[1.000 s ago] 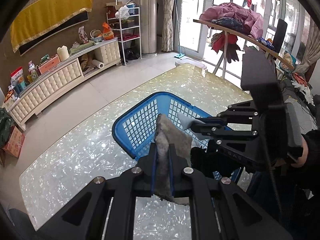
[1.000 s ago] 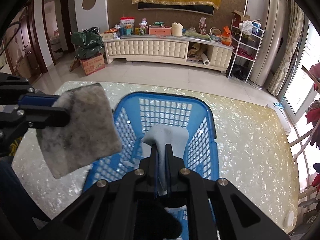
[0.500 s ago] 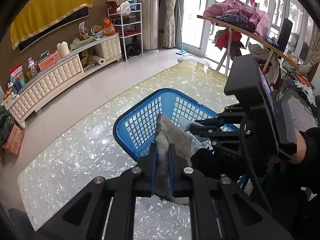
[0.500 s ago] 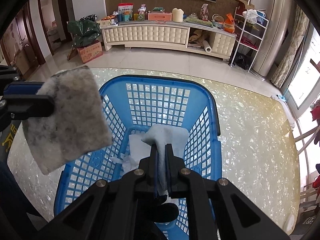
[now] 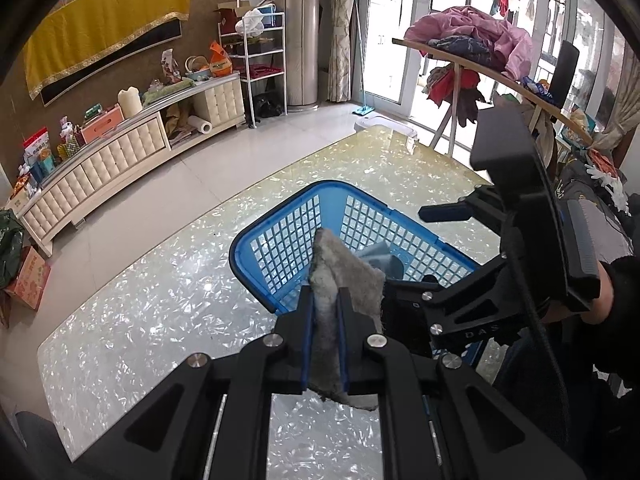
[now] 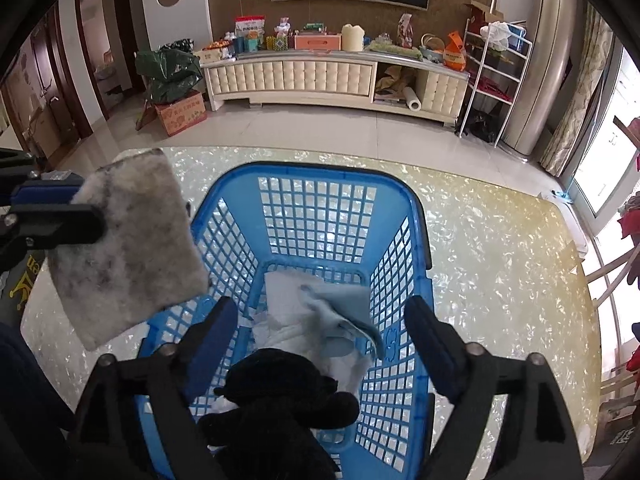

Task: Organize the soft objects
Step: 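Carry the blue cloth and grey felt square with both grippers over the basket, then open the right gripper to drop the blue cloth into the basket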

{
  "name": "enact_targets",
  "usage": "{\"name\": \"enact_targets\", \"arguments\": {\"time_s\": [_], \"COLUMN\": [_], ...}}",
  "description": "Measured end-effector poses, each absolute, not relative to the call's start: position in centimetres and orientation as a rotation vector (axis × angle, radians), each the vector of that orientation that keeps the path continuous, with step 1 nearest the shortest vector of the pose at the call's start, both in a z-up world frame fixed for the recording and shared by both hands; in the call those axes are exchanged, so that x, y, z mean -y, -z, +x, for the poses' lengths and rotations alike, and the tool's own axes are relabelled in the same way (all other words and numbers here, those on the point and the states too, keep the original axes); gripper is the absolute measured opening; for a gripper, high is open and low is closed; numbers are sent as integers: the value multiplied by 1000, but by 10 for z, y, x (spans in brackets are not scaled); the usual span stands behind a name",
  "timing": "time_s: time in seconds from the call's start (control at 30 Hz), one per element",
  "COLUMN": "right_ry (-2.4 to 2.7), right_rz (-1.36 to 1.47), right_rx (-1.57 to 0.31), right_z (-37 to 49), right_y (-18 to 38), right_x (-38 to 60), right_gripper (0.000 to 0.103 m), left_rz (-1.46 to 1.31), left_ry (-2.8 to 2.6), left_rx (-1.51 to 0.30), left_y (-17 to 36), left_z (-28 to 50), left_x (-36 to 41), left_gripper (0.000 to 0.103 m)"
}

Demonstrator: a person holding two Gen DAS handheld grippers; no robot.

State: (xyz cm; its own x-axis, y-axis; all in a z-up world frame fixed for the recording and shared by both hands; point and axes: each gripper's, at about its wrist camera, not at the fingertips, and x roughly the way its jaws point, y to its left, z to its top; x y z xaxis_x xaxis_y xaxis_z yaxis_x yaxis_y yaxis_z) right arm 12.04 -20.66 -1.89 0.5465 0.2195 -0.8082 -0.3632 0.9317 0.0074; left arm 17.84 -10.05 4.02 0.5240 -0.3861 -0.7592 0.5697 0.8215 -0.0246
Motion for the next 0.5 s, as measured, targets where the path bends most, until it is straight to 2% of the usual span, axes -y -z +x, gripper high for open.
{"name": "enact_targets", "arguments": {"time_s": [0.07,0.17,0.5], "right_ry": [-341,-339,-316], "right_rz": [-172,-169,-124], "right_rx": [-913,-887,-829], "right_z": [115,104,71], "right_y": [13,7,-2], "right_x": [207,211,219], "right_gripper": [97,102,103], "left_rz": [239,232,232], "left_ry": [577,580,591], "left_rx": [-838,-828,-802], "left_y": [-42,-47,-57], "left_z": [175,168,138], "left_x": [100,98,100], "left_gripper": [9,9,9]}}
